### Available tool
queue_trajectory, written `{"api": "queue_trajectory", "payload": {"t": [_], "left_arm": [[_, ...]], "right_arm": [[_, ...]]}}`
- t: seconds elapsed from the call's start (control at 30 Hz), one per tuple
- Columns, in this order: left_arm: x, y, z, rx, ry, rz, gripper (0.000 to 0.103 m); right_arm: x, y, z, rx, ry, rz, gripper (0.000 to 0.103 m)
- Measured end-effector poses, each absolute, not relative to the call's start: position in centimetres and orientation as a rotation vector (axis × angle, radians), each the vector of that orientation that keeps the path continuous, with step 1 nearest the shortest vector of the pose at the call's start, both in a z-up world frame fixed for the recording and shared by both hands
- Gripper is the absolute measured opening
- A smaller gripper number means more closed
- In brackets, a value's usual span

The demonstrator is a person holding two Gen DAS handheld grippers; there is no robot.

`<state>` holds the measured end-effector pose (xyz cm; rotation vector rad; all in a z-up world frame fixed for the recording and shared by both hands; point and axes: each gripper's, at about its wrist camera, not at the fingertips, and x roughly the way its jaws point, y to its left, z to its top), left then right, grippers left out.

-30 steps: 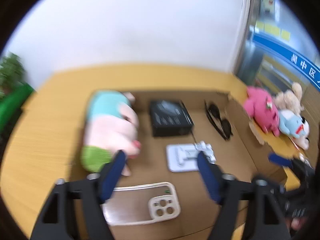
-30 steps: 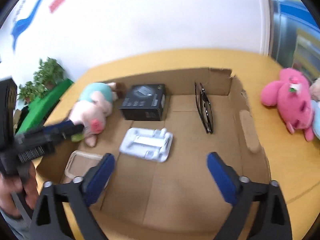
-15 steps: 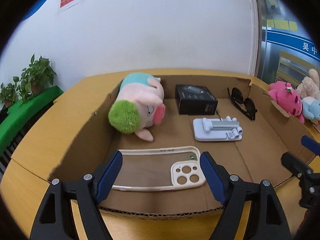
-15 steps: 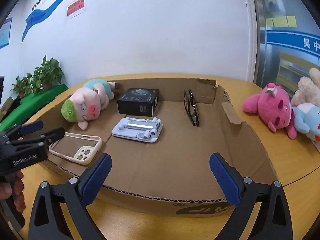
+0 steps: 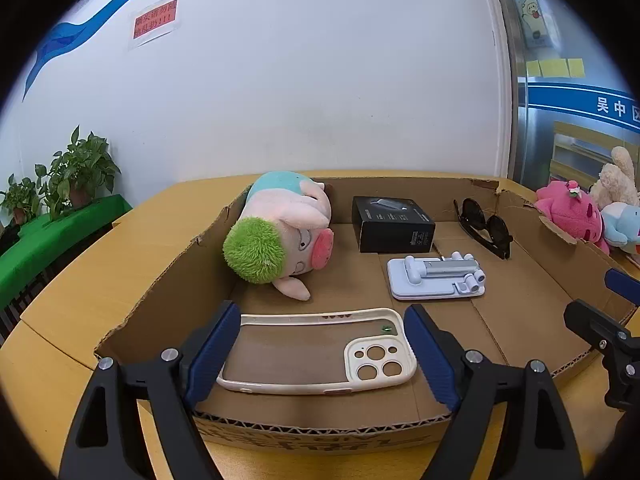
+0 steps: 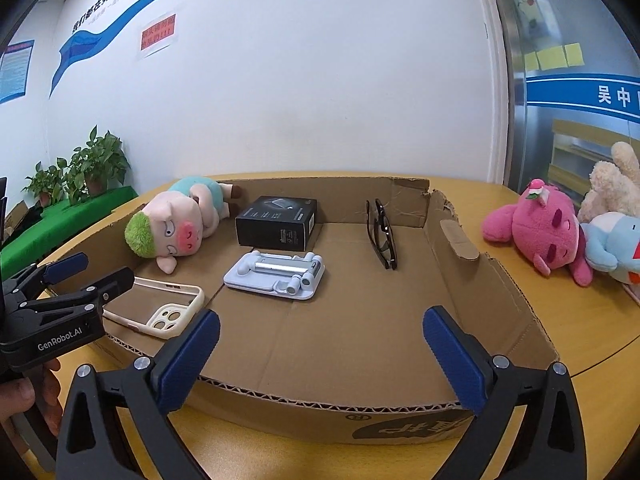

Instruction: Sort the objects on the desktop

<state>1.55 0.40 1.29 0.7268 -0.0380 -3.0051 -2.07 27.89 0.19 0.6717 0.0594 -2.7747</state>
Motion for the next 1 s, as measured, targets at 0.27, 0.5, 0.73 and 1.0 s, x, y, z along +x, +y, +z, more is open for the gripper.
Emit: {"api": "queue_trajectory", "payload": {"t": [0.27, 0.5, 0.73, 1.0], "left_arm": [[1.44, 0.33, 1.3, 0.727, -0.036, -3.002, 0.088], [1.39, 0.27, 1.29, 0.727, -0.04, -3.007, 0.089], [1.42, 0.28, 1.31, 0.727, -0.039, -3.006, 0.089], [1.41, 0.27, 1.31, 0.728, -0.039, -3.006, 0.089]], "right_arm": [[-2.03, 27.87, 0.2, 0.672, 0.06, -2.777, 0.103], [-2.0, 27.88, 0.19, 0.672, 0.06, -2.777, 0.103], [-2.02, 27.85, 0.2, 0.672, 0.06, -2.777, 0.103], [-2.02, 27.87, 0.21, 0.672, 0.06, -2.777, 0.103]]}}
